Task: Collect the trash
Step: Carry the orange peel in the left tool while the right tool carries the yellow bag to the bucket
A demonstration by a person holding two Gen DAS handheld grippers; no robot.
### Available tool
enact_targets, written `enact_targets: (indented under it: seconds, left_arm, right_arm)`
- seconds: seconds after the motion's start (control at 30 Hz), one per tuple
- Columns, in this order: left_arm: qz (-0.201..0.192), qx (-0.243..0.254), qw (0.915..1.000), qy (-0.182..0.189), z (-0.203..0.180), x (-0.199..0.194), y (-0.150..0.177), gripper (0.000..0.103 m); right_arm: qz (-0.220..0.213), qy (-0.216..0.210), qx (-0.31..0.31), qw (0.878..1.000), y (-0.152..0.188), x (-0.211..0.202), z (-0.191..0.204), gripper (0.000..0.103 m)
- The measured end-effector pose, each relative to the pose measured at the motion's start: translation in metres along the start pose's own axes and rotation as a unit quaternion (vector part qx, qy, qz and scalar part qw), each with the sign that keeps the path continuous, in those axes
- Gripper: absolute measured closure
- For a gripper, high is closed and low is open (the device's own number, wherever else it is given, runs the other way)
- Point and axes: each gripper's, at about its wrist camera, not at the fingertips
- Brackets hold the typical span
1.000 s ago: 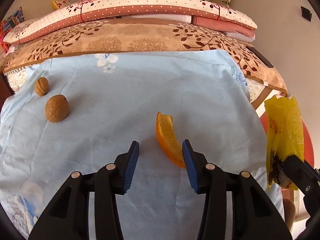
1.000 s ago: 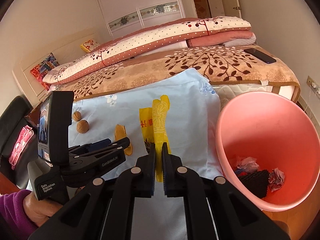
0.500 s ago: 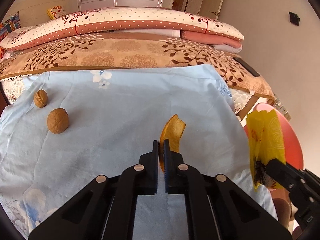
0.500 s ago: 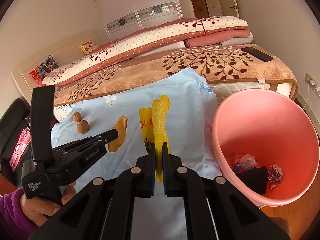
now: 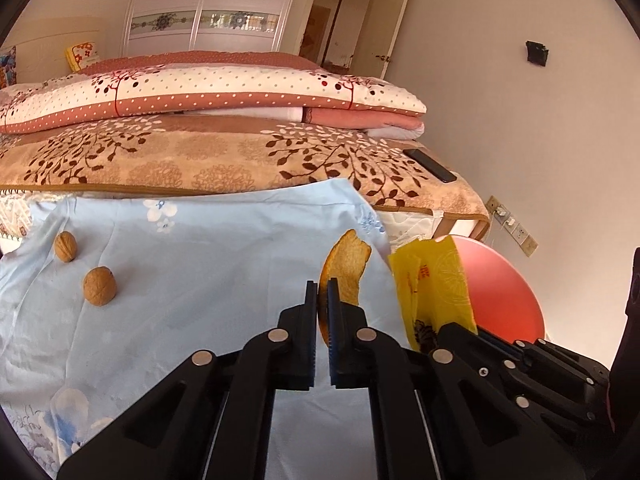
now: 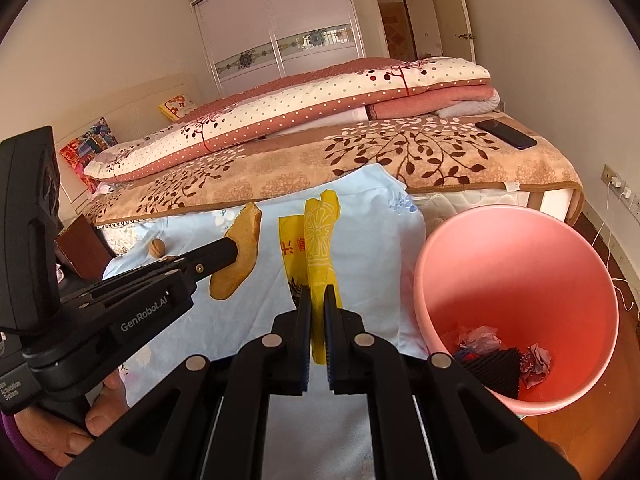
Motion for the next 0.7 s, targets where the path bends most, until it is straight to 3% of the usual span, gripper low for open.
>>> enact_targets:
  seconds: [0.7]
  left_arm:
    - [-0.021, 0.08, 0.9951, 0.054, -0.086, 0.001, -0.014, 0.099]
  right_arm:
    - [-0.06, 0.066, 0.084, 0.992, 0.006, -0.052, -0.073, 0.098]
Point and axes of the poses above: each gripper's, at about its wrist camera, not at the fingertips, and x roughly the way its jaws point, z to its left, y to its underside, and after that the axes turned 11 degrees about z, right-handed
